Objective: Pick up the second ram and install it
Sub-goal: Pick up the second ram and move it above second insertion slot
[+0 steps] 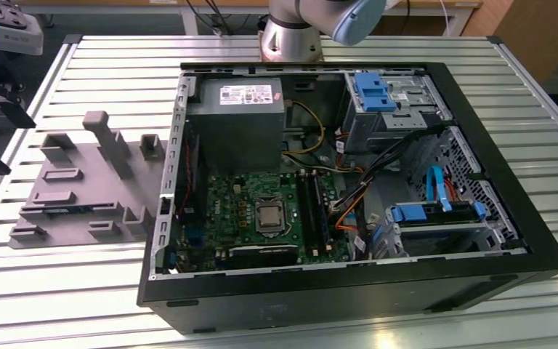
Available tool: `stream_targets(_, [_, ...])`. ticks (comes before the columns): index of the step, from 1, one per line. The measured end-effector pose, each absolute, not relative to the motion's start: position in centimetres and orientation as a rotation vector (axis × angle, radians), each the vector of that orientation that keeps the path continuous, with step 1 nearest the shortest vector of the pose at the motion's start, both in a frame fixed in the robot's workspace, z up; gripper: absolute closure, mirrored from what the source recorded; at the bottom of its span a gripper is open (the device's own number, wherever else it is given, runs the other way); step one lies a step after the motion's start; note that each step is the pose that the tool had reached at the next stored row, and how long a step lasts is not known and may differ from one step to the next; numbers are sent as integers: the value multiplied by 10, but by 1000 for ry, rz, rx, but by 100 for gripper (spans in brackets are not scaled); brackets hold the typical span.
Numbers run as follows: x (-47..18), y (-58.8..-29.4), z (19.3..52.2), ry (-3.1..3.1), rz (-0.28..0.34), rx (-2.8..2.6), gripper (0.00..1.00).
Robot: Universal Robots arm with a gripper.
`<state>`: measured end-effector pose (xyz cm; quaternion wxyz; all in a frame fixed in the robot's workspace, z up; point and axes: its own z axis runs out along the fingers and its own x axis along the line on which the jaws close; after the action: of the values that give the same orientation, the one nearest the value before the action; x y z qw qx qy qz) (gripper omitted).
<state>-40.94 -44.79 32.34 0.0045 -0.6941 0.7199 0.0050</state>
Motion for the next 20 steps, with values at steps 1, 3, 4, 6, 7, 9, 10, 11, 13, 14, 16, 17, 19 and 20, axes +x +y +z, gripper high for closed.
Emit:
stream_targets(1, [-409, -448, 323, 2255, 16, -2174, 20])
stream_targets(3, [-409, -448, 323, 2255, 16, -2174, 20])
stream_targets(4, [-409, -448, 323, 2255, 16, -2174, 20])
stream_targets(6, [-409, -448, 323, 2255, 16, -2174, 20])
stream_targets(7, [-409, -448, 323, 2255, 15, -2174, 20])
stream_targets(9, [-409, -448, 323, 2255, 16, -2174, 27])
stream_targets(10, [-409, -448, 323, 2255, 16, -2174, 27])
stream_targets(11, [-409, -448, 323, 2255, 16, -2174, 34])
stream_targets(13, [-409, -448, 323, 2255, 16, -2174, 39])
stream_targets(14, [-409, -448, 323, 2255, 16, -2174, 39])
stream_targets(16, [-409, -448, 323, 2255, 16, -2174, 46])
stream_targets(17, [-409, -448, 323, 2255, 16, -2174, 46])
stream_targets(19, [-409, -448, 323, 2255, 16, -2174, 46])
stream_targets(20, [-409, -448, 323, 2255, 16, -2174, 46])
